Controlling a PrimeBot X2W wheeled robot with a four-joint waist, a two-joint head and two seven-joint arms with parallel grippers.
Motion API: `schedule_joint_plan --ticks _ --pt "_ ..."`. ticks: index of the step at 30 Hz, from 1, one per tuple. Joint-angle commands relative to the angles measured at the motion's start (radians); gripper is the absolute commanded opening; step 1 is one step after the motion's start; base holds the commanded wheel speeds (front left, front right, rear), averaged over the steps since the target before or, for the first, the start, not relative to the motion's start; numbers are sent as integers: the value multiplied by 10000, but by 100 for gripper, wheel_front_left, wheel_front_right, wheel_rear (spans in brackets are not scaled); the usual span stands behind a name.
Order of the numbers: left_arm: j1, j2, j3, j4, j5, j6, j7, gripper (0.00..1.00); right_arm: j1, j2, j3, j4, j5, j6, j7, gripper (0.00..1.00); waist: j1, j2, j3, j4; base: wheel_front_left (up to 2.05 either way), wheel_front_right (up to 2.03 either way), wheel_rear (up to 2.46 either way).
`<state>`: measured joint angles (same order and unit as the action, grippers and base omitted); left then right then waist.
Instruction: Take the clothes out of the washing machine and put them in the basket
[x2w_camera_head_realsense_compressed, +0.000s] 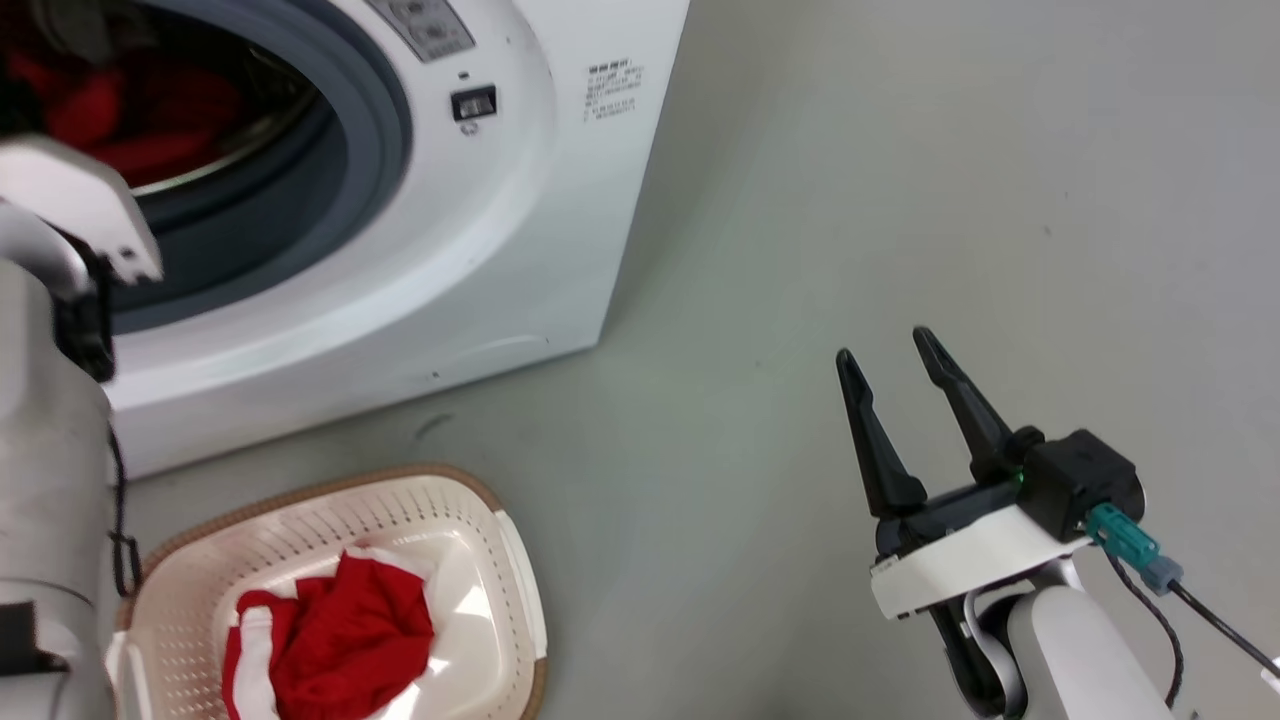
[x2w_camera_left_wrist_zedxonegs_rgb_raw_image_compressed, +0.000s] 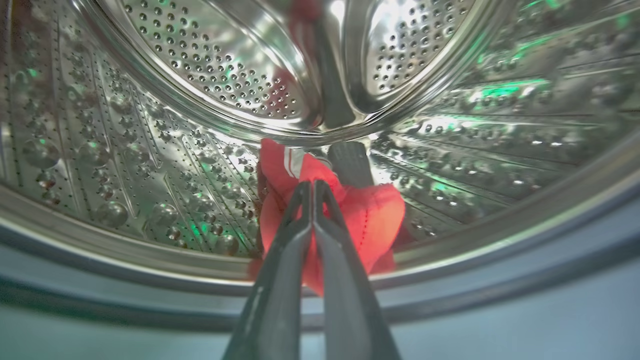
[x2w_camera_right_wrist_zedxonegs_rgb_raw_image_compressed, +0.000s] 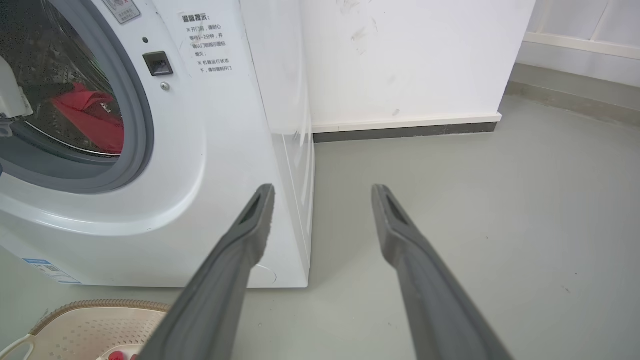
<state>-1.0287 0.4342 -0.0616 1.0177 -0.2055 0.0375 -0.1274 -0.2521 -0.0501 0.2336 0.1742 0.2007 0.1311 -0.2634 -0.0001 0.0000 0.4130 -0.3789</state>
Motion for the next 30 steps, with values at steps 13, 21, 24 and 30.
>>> schedule_joint_plan --ticks 13,21,24,30 --pt "1740 -1044 228 -77 -651 -517 -1376 0 1175 0 -496 -8 -325 -7 429 100 1 0 -2530 981 0 0 0" --pt "3610 -1584 723 -2997 -696 -360 -1397 0 1717 -1 -711 -395 -484 -7 810 100 1 0 -3296 1370 0 0 0" --pt "4472 -1820 910 -4345 -694 -256 -1398 0 1954 0 -789 -565 -496 -7 959 100 1 0 -3536 1504 0 0 0" --pt "5797 -2182 854 -6782 -532 -40 -1399 0 2267 0 -943 -861 -572 -7 1145 100 1 0 -3795 1757 0 0 0"
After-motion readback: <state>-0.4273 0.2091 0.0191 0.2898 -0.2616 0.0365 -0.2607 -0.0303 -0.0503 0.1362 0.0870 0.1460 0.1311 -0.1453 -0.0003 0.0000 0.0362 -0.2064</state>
